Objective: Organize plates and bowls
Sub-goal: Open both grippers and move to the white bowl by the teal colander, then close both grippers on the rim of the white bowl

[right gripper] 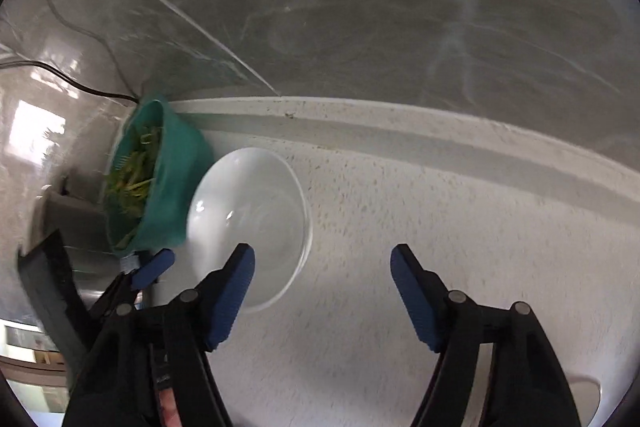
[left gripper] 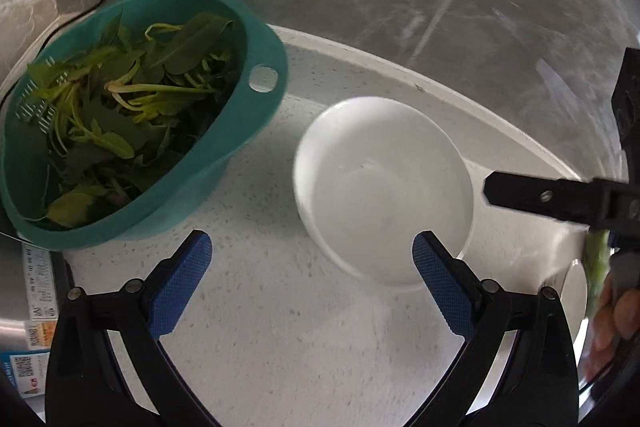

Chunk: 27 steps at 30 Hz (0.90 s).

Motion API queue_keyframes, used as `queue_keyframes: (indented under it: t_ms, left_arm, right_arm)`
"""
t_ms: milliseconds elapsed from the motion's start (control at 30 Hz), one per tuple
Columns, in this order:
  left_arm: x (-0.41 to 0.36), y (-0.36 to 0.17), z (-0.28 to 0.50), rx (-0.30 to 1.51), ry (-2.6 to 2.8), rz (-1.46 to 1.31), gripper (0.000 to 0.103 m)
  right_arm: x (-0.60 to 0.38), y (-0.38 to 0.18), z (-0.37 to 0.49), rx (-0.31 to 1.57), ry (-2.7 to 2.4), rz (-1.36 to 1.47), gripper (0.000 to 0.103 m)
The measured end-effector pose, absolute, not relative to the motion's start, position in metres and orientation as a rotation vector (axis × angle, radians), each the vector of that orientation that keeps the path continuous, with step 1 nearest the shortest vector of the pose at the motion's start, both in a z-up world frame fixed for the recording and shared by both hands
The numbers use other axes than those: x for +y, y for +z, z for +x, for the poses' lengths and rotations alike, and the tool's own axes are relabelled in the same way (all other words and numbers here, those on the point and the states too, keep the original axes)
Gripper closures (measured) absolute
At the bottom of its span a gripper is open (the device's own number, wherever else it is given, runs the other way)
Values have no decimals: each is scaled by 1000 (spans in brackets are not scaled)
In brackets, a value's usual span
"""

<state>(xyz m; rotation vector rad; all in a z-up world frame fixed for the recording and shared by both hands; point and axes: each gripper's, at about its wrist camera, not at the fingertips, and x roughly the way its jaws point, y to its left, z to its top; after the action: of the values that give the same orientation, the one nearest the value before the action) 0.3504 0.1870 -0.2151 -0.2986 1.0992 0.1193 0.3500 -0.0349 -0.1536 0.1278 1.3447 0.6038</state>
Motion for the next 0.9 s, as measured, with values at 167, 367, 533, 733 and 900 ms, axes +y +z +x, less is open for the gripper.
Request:
queue_keyframes:
  t_ms: [167,367,533,733,900]
  left_arm:
    - [195,-231,376,1117,150,-327,29]
    - [202,-248,398,1146,166,-322,39]
    - [204,-260,402,1162,182,-326,42]
    - [206,-275,407,1164,184,-340,45]
    - [194,-276,416,1146,104,-317,88]
  right_arm:
    - [-15,-167,361,1353,567,53,40]
    - [3,-177,366,1357,550,-19,50]
    - [10,-187,371,1380,556,-7,57]
    - [18,-194,371,1394,564,-16,82]
    - [26,-193,369,1391,591,-25,90]
